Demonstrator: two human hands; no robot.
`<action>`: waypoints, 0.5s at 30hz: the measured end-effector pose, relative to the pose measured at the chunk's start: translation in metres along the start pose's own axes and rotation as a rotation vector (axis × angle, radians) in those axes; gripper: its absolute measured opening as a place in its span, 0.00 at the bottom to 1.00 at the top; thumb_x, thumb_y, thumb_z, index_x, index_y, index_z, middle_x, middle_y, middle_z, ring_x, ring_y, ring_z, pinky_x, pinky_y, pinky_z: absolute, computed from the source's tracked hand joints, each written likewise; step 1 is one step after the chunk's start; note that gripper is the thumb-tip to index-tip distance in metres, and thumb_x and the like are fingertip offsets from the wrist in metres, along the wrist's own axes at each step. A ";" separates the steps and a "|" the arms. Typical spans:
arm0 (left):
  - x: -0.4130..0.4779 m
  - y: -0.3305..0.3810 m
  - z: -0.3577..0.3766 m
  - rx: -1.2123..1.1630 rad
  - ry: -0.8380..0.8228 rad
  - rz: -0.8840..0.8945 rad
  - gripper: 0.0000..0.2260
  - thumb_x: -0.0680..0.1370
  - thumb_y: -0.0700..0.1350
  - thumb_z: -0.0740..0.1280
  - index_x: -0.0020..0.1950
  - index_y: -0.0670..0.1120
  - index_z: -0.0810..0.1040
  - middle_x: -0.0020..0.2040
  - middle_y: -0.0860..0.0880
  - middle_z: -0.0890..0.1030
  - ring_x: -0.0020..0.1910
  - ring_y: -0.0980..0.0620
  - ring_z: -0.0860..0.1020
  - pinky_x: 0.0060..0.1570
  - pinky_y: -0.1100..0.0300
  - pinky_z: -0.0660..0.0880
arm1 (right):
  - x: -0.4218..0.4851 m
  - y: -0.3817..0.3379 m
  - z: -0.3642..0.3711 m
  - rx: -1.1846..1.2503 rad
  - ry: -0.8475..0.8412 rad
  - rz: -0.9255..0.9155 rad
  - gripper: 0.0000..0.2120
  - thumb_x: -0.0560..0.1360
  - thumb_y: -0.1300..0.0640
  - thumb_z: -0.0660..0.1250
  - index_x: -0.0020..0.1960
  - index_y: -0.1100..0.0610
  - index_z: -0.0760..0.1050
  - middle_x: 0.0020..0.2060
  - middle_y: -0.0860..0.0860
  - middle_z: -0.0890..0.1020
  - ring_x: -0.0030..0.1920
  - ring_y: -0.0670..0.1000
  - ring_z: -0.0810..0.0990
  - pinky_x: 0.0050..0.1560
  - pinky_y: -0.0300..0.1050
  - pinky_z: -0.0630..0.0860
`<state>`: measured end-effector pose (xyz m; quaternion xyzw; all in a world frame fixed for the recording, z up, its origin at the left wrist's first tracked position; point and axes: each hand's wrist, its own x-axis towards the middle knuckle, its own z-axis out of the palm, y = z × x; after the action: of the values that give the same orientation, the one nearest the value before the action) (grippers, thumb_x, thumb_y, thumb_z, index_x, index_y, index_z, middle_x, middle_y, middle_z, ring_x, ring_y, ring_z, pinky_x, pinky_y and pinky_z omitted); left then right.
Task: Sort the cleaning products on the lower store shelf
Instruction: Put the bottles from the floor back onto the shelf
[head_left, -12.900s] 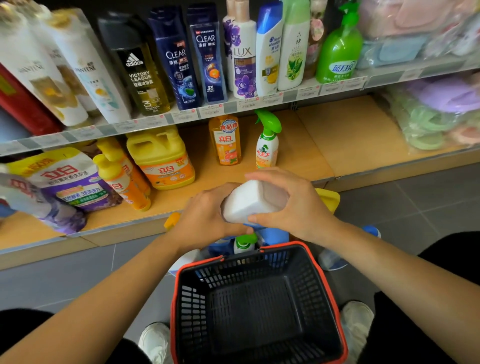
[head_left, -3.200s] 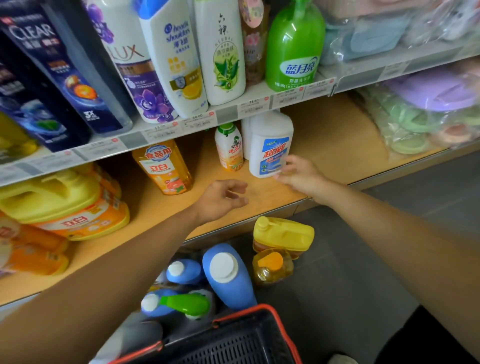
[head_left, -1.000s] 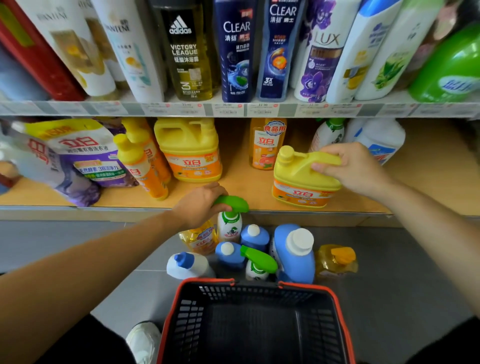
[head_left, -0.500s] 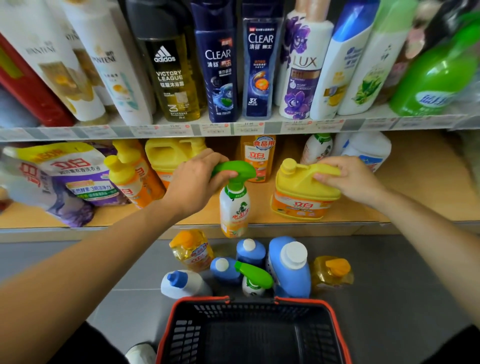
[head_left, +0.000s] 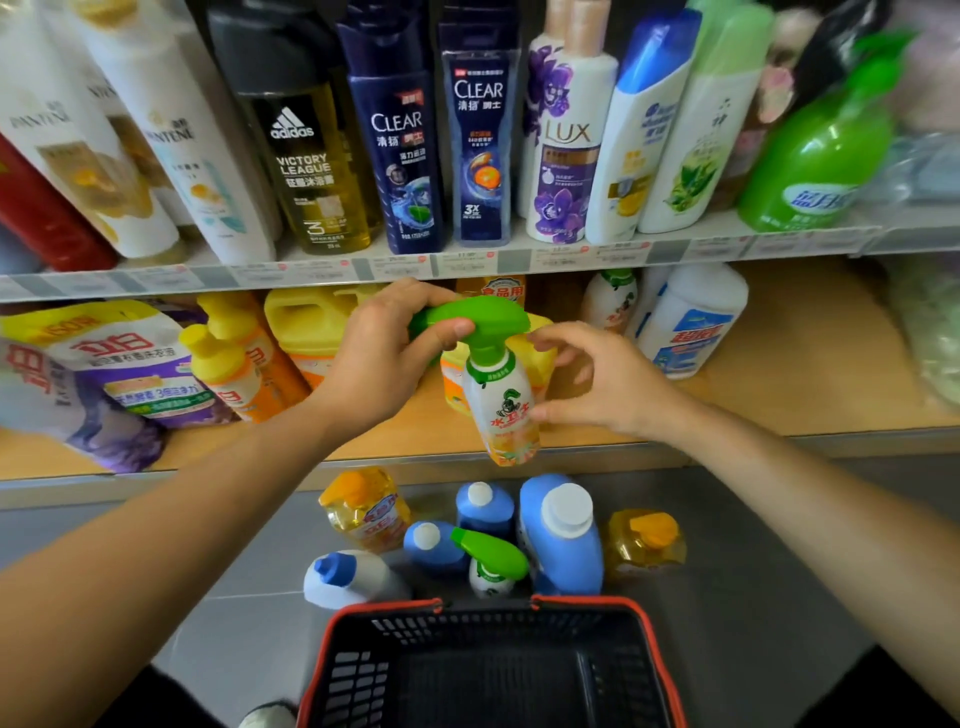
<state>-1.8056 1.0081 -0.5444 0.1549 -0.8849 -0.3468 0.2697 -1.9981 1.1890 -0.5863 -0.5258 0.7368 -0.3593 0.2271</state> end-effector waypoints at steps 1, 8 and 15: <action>0.001 0.004 0.008 -0.077 0.001 -0.038 0.15 0.78 0.56 0.67 0.57 0.47 0.80 0.48 0.49 0.81 0.43 0.61 0.80 0.44 0.52 0.80 | -0.005 0.001 0.003 0.034 -0.034 0.040 0.42 0.62 0.48 0.84 0.72 0.49 0.71 0.62 0.45 0.78 0.58 0.43 0.77 0.49 0.36 0.76; 0.006 0.022 0.067 -0.402 0.042 -0.234 0.04 0.80 0.48 0.70 0.54 0.52 0.80 0.48 0.46 0.84 0.46 0.47 0.85 0.45 0.38 0.82 | -0.020 0.031 -0.011 0.097 0.068 0.132 0.39 0.60 0.55 0.86 0.66 0.49 0.72 0.57 0.42 0.81 0.57 0.39 0.81 0.55 0.37 0.79; 0.008 0.021 0.100 -0.260 -0.076 -0.163 0.14 0.81 0.46 0.69 0.66 0.46 0.79 0.54 0.50 0.82 0.54 0.52 0.81 0.51 0.54 0.80 | -0.026 0.081 -0.022 0.175 0.114 0.226 0.39 0.60 0.59 0.85 0.68 0.52 0.75 0.55 0.43 0.84 0.55 0.44 0.83 0.54 0.40 0.81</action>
<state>-1.8719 1.0722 -0.5886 0.1769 -0.8267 -0.4847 0.2246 -2.0542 1.2345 -0.6354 -0.3962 0.7689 -0.4237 0.2689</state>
